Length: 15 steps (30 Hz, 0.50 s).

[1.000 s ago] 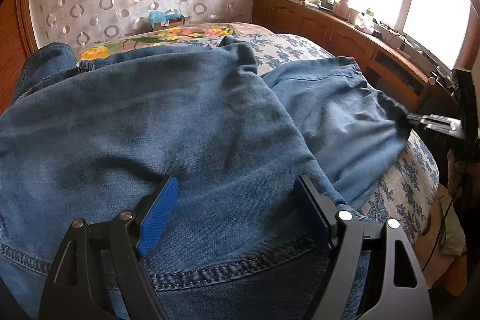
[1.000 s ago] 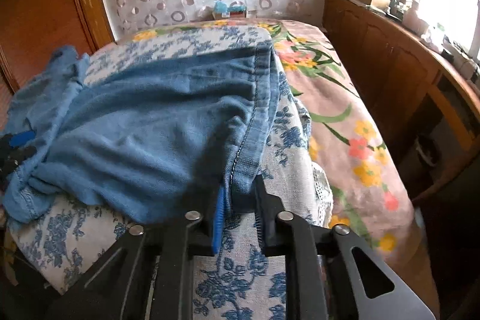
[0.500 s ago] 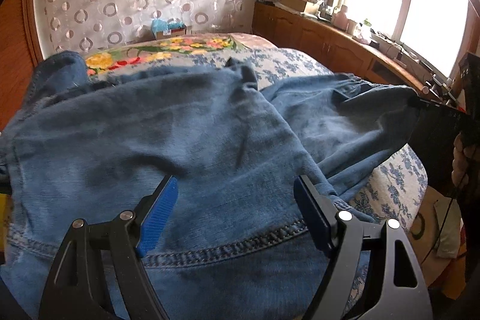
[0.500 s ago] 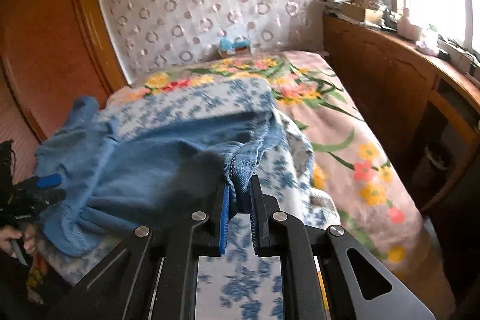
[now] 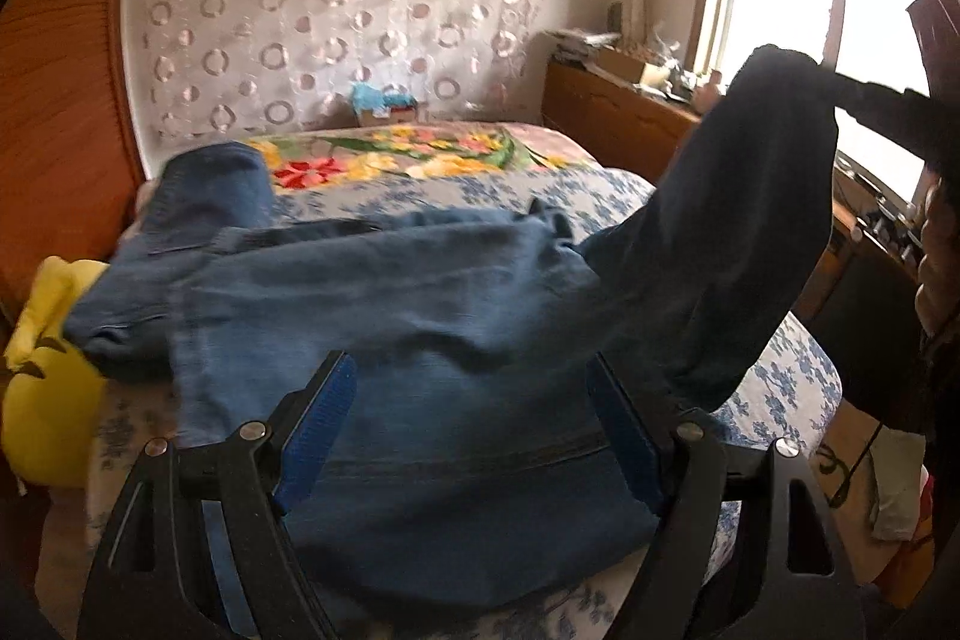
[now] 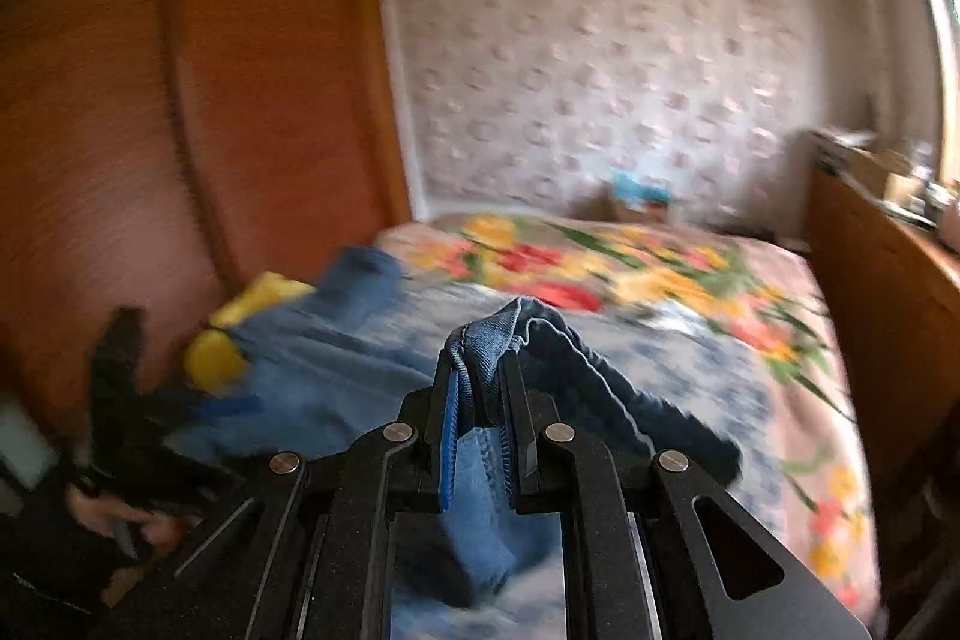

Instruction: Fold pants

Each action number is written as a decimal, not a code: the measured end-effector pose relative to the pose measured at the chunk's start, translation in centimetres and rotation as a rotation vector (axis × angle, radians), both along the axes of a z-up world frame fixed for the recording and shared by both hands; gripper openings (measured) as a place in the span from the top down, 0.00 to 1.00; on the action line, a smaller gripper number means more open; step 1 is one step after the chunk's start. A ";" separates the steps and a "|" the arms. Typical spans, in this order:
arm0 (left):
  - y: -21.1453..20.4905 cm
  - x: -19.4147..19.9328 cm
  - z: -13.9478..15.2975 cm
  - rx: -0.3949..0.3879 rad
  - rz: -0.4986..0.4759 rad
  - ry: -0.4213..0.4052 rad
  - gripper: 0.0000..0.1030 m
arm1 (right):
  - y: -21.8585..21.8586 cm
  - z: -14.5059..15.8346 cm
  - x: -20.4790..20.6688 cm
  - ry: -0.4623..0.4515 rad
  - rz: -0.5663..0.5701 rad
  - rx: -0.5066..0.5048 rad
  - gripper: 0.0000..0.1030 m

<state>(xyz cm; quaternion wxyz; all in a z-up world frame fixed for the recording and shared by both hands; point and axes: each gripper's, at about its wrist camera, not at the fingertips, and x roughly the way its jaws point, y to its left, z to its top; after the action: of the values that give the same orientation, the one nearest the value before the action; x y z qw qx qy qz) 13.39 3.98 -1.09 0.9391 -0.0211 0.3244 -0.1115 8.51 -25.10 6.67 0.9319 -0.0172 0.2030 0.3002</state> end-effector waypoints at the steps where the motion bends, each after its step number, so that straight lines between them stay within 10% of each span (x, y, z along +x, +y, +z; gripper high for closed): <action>1: 0.7 -0.4 0.2 -0.004 0.014 -0.007 0.22 | 1.2 0.4 -0.2 -0.008 0.038 0.009 0.88; 8: 4.5 -1.7 -0.5 -0.035 0.091 -0.003 0.22 | 8.3 0.3 0.4 0.003 0.176 -0.051 0.66; 15: 5.5 -0.8 -1.9 -0.053 0.096 0.027 0.22 | 9.2 -1.7 2.1 0.059 0.159 -0.108 0.65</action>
<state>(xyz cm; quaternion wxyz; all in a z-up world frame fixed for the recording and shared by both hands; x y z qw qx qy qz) 12.63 9.52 -3.00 0.9379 -0.0630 0.3328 -0.0746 10.59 -15.94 4.99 0.8963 -0.0747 0.2445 0.3622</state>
